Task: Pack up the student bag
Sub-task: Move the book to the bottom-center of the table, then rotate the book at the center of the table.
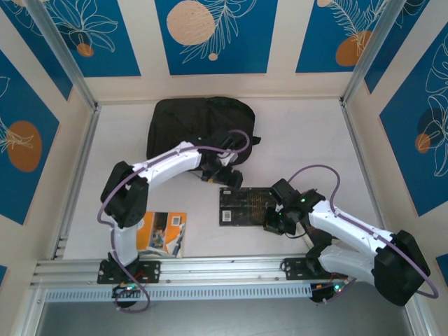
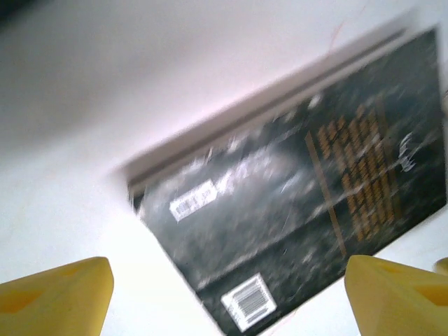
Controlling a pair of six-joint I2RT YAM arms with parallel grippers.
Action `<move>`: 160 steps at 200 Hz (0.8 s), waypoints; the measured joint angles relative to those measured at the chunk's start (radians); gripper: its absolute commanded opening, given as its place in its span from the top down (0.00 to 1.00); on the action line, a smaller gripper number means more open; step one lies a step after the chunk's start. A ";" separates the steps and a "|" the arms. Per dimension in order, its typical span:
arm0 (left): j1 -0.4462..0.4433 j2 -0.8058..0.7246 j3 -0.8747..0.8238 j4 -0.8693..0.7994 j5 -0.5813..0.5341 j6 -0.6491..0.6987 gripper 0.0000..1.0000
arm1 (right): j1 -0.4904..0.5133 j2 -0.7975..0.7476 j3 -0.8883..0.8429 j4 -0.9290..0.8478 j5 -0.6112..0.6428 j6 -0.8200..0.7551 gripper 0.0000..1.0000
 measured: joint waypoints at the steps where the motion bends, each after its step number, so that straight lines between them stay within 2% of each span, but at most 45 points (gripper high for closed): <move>1: 0.000 0.005 0.008 0.000 0.000 0.003 0.15 | 0.000 0.001 -0.003 0.002 -0.001 0.001 1.00; 74: -0.001 0.266 0.209 0.014 0.057 0.017 0.17 | -0.060 0.094 -0.070 0.160 -0.029 0.044 1.00; 118: -0.012 0.281 0.209 0.020 0.075 0.006 0.17 | -0.077 0.180 -0.024 0.138 -0.032 0.040 1.00; 160: -0.034 0.227 0.073 0.099 0.073 -0.005 0.17 | -0.097 0.263 0.037 0.086 -0.037 0.016 1.00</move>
